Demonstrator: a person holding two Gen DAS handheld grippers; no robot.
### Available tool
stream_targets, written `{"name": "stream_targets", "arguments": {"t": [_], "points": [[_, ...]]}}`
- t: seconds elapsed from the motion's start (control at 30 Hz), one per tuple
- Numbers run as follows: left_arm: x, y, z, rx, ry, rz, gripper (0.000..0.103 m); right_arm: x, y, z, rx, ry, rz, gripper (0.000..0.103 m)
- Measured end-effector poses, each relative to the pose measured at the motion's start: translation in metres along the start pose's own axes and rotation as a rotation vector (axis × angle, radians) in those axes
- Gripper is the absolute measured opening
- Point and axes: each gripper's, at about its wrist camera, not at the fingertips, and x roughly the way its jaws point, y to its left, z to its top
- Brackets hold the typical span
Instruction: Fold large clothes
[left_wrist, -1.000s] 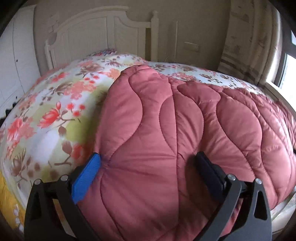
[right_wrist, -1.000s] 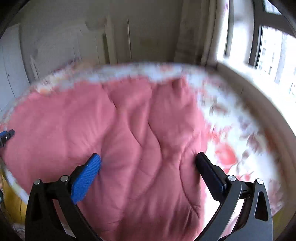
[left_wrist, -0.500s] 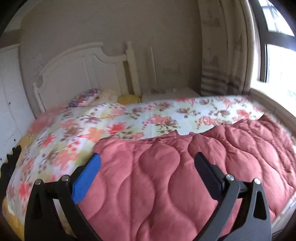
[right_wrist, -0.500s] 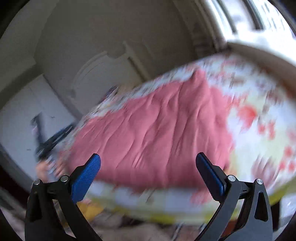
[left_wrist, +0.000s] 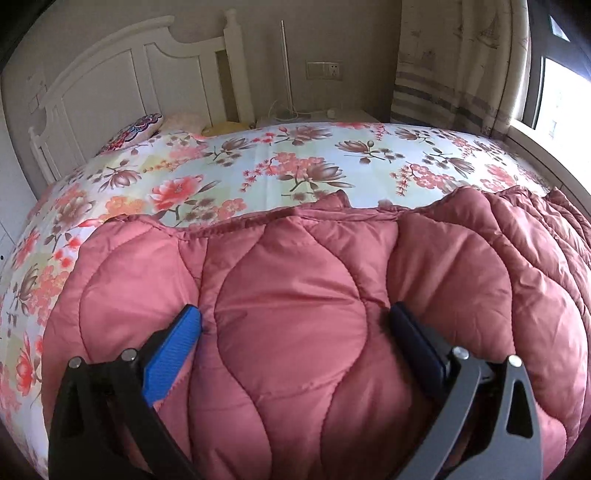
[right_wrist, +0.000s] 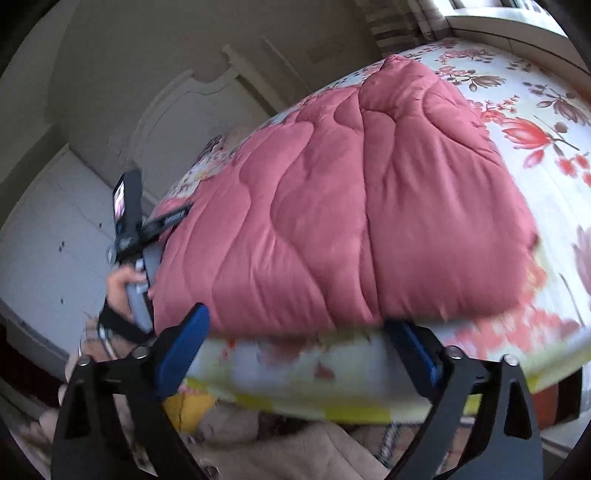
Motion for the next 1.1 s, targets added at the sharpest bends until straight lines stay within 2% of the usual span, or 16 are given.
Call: {"name": "stream_targets", "arguments": {"t": [0.1,0.17,0.23,0.33,0.47,0.53,0.63,0.73,0.9,1.0,1.1], "points": [[0.001,-0.001,-0.002,-0.002,-0.003,0.008,0.101,0.018,0.009,0.019,0.038,-0.018,-0.04,0.099],[0.001,-0.002,-0.002,-0.006,-0.004,0.013,0.101,0.028,0.005,0.025,0.107,-0.052,-0.031,0.099],[0.0,-0.001,-0.002,-0.01,-0.005,0.013,0.101,0.031,-0.006,0.037,0.212,-0.14,-0.014,0.099],[0.002,0.001,-0.002,-0.019,-0.001,0.015,0.101,0.035,-0.01,0.05,0.298,-0.212,-0.023,0.099],[0.001,0.004,-0.002,-0.044,-0.002,0.024,0.101,0.044,-0.009,0.061,0.301,-0.268,-0.015,0.097],[0.001,0.005,-0.002,-0.048,-0.005,0.017,0.101,0.053,-0.011,0.062,0.297,-0.255,-0.003,0.06],[0.0,0.004,-0.002,-0.042,-0.007,0.018,0.101,0.05,-0.021,0.057,0.302,-0.277,0.034,0.046],[0.0,0.001,-0.002,-0.029,-0.008,0.021,0.101,0.041,-0.03,0.053,0.314,-0.292,0.073,0.04],[-0.006,-0.018,0.002,0.043,-0.023,0.03,0.101,0.029,-0.028,0.046,0.277,-0.316,0.09,0.038],[-0.015,-0.042,0.018,0.116,-0.056,0.029,0.101,0.014,-0.022,0.035,0.218,-0.349,0.062,0.037],[-0.028,-0.064,0.043,0.099,-0.096,0.019,0.101,0.0,-0.016,0.034,0.142,-0.38,0.005,0.037]]}}
